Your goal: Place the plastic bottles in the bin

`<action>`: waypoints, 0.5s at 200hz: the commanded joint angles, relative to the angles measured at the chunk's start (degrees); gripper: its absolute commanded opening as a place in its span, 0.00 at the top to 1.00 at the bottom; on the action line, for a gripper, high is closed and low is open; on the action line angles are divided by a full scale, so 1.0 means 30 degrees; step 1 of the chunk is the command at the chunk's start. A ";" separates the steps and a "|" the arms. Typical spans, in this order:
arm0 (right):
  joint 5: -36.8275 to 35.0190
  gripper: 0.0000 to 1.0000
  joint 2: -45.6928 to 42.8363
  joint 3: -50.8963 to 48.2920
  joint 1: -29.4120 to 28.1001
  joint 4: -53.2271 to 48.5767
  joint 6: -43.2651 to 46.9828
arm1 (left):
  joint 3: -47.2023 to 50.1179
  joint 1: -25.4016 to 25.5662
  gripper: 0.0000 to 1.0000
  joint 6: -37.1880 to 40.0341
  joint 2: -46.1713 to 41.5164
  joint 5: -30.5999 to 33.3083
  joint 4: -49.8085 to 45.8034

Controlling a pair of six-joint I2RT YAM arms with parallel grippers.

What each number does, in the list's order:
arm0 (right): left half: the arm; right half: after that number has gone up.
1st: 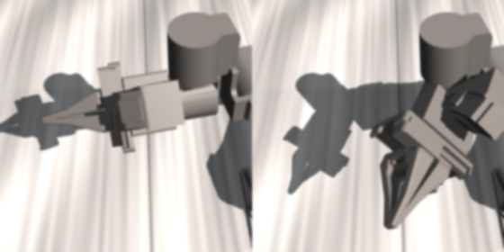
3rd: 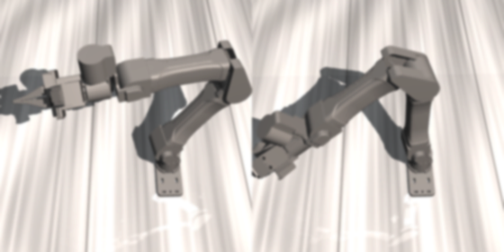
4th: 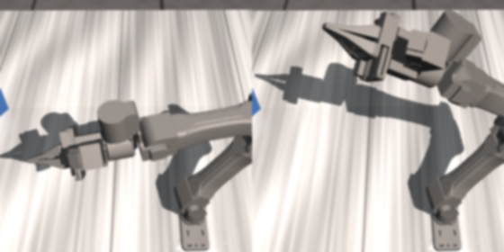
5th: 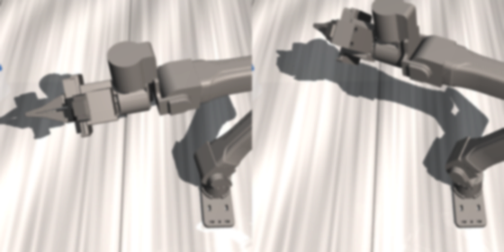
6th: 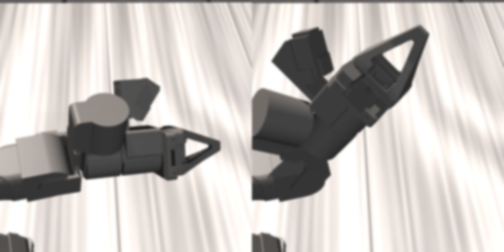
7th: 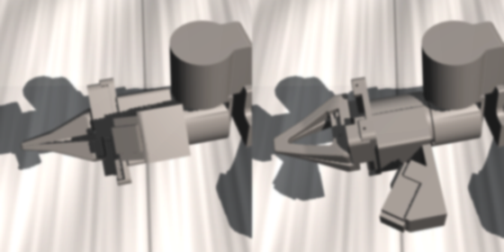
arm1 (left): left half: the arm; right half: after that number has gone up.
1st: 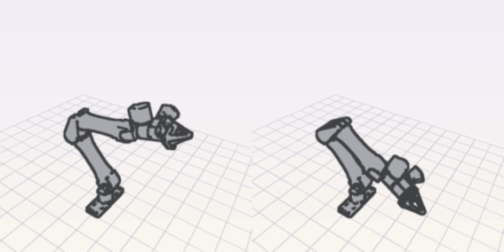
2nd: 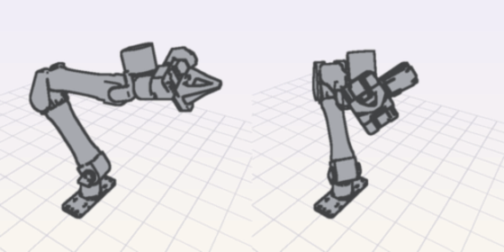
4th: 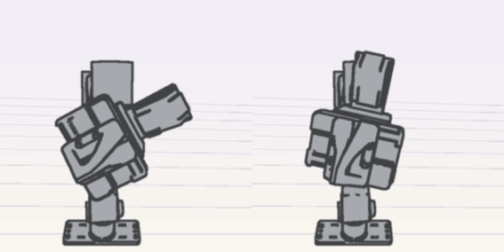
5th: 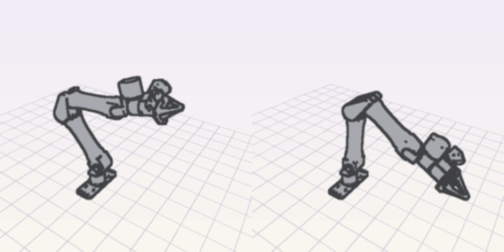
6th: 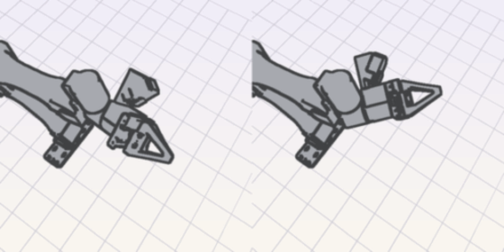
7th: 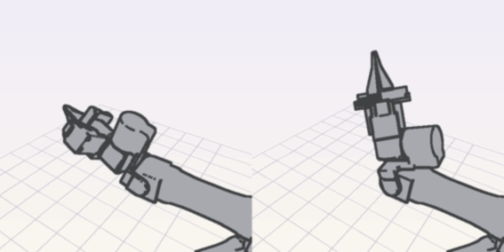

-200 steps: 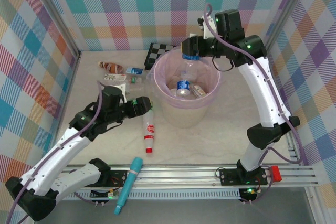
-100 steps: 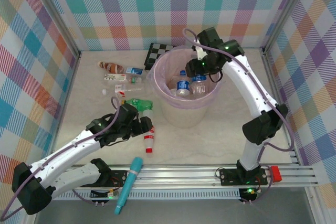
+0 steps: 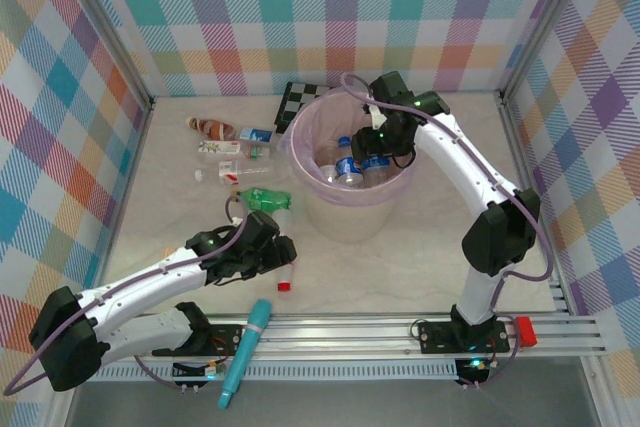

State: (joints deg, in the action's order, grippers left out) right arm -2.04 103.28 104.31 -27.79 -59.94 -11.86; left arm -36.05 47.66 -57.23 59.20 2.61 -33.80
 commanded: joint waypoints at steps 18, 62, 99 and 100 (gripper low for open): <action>0.0167 0.20 0.0706 -0.1010 -0.0164 0.0561 -0.0416 | 0.0533 0.0688 0.18 -0.0436 0.0772 -0.0341 0.0306; 0.1568 0.08 -0.0653 0.0627 -0.0151 -0.0515 -0.0356 | 0.0680 0.0811 0.17 -0.0230 0.1674 -0.0599 0.1110; 0.3189 0.04 -0.2621 0.2346 -0.0153 -0.1244 -0.0383 | 0.0661 0.0854 0.17 0.0136 0.2470 -0.0548 0.1518; 0.3224 0.04 -0.2660 0.2376 -0.0147 -0.1244 -0.0398 | 0.0671 0.0848 0.17 0.0144 0.2487 -0.0548 0.1529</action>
State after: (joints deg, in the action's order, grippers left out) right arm 3.07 101.38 106.87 -28.10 -60.88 -13.02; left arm -34.81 49.10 -57.60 65.32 1.13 -30.65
